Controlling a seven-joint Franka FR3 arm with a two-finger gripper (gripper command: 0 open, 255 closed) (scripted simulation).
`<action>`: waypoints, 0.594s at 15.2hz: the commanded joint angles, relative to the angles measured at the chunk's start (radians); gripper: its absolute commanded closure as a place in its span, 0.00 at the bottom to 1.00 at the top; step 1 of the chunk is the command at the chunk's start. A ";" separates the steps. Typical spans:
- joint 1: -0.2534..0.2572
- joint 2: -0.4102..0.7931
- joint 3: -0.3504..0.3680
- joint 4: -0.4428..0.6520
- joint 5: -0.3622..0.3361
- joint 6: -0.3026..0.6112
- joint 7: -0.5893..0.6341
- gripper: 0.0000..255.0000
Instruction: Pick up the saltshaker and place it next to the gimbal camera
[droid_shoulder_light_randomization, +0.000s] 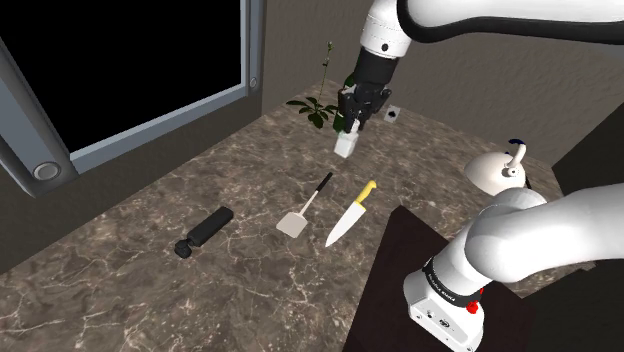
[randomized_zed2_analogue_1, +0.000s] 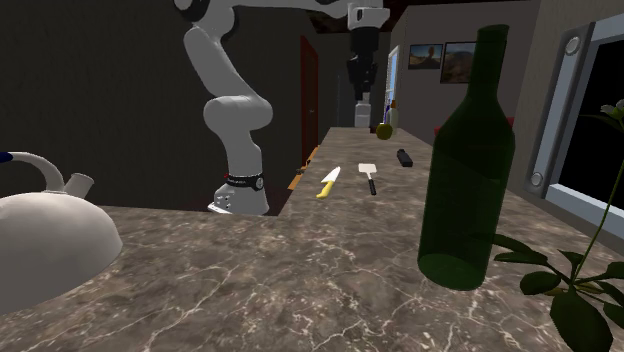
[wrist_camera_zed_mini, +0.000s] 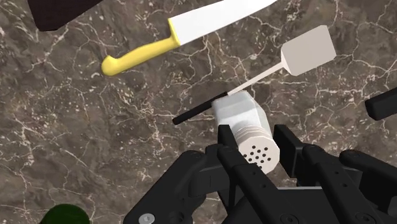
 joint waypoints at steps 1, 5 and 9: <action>0.016 0.033 0.046 0.021 0.020 0.016 0.055 1.00; 0.038 0.110 0.127 0.090 0.042 0.031 0.152 1.00; 0.055 0.202 0.207 0.176 0.045 0.044 0.252 1.00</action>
